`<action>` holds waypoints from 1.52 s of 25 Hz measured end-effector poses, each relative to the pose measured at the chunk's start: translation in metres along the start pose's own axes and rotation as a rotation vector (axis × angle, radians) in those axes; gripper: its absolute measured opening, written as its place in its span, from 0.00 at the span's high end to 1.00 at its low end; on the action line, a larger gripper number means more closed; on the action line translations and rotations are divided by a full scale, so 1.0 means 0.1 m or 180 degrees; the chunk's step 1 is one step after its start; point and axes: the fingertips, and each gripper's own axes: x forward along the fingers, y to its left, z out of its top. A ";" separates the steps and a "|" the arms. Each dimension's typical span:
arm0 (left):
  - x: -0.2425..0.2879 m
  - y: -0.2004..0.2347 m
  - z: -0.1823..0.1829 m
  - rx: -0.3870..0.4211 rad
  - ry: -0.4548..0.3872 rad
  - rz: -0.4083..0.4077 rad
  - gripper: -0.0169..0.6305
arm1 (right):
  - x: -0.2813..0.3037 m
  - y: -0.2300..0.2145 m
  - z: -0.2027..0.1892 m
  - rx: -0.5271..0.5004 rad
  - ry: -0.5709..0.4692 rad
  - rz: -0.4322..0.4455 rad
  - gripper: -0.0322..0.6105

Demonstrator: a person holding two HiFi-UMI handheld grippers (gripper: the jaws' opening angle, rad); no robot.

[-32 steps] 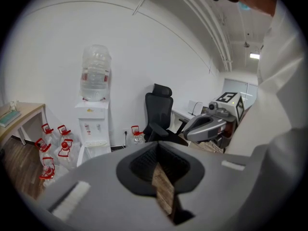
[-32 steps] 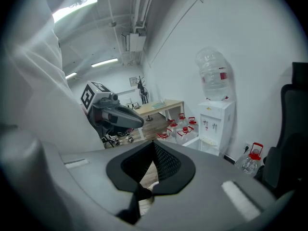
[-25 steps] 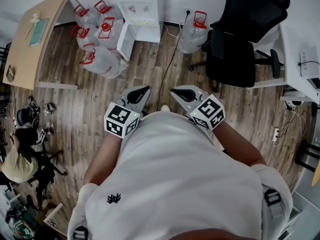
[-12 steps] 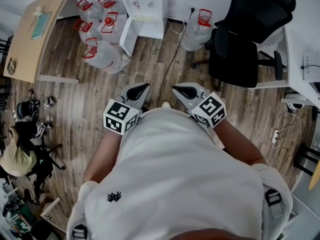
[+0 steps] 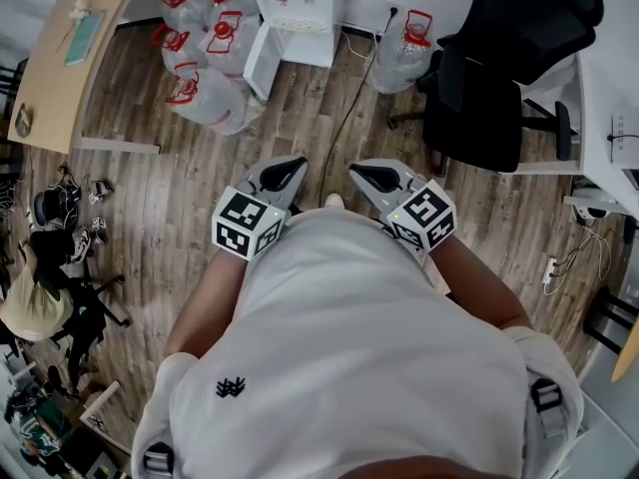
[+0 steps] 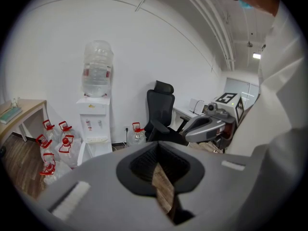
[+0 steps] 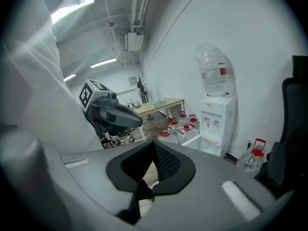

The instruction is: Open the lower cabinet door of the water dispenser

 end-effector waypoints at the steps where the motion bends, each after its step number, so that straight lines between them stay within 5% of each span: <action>1: 0.00 0.02 0.00 -0.0002 0.0000 -0.0001 0.89 | 0.02 0.00 0.01 -0.0002 0.0002 0.0000 0.95; 15: -0.05 0.55 0.05 -0.0049 -0.0037 -0.0048 0.89 | 0.44 -0.12 0.18 -0.0047 0.0114 -0.0099 0.95; 38: -0.82 2.52 0.22 0.0073 -0.0122 -0.0071 0.89 | 2.28 -0.08 1.17 -0.0242 0.0243 -0.0267 0.95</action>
